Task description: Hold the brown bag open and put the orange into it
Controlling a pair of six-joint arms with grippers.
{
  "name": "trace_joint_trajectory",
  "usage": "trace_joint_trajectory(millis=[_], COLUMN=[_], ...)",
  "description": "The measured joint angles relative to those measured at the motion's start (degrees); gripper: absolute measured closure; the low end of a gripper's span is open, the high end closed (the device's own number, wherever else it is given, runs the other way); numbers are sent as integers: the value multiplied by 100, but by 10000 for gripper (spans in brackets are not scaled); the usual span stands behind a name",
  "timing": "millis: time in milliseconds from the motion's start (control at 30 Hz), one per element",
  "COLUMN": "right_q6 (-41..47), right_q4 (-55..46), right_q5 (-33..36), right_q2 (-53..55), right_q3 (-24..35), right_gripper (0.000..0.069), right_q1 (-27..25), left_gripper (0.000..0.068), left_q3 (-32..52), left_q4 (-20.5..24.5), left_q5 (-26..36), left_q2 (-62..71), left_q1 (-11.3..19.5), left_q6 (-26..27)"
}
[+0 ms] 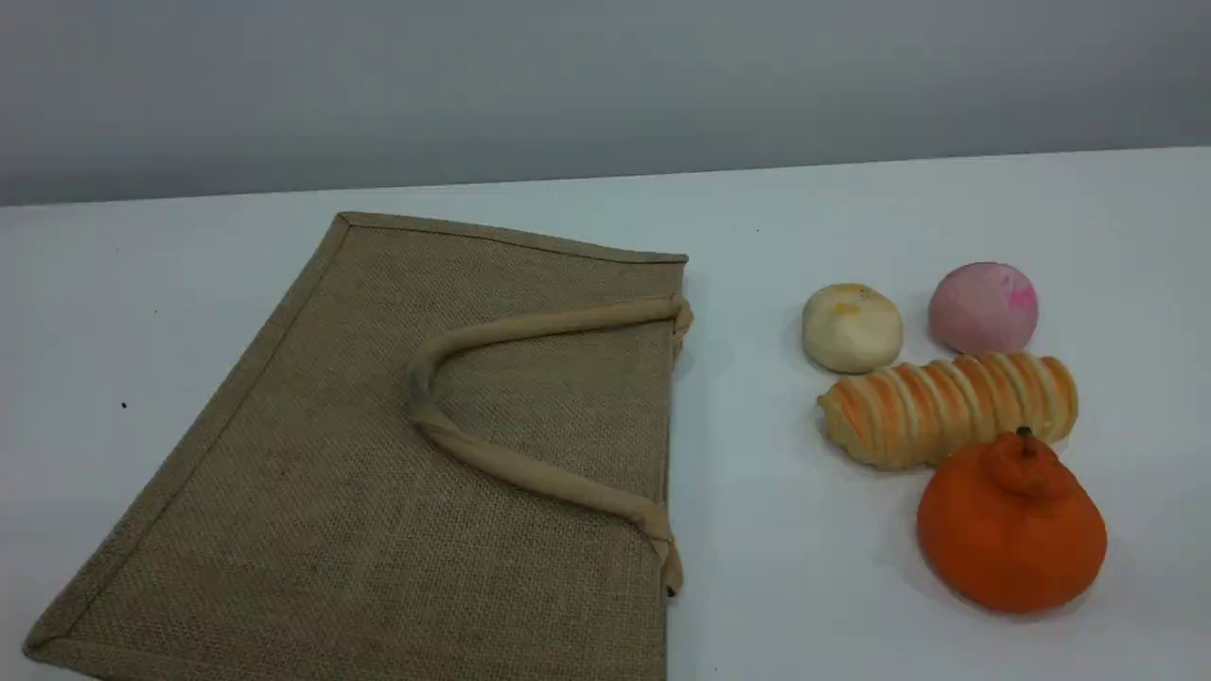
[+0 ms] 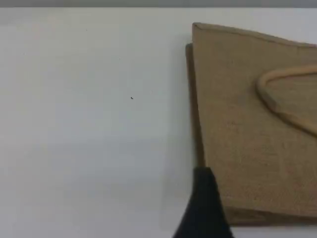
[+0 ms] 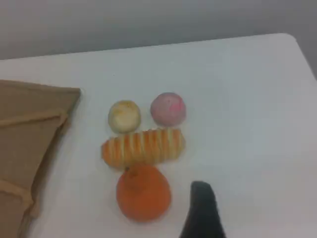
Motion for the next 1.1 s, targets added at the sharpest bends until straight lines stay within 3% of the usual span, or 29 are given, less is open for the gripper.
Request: trace_joint_trajectory(millis=[800,933,1100], right_q6=[0,-91,-345], right_q4=[4,100,206], right_q5=[-20,-64,-381], right_q2=[0,76,958], right_q3=[0,-52,-193], right_gripper=[245,245,245], right_q1=[0,0,0], left_gripper=[198,198,198], left_q3=[-46,-282,-517], left_q4=[0,6,10], left_q5=[-2,-451,-1018], left_q2=[2,261,1239], left_q1=[-6,-6,-6], left_q6=[11,-44,-43])
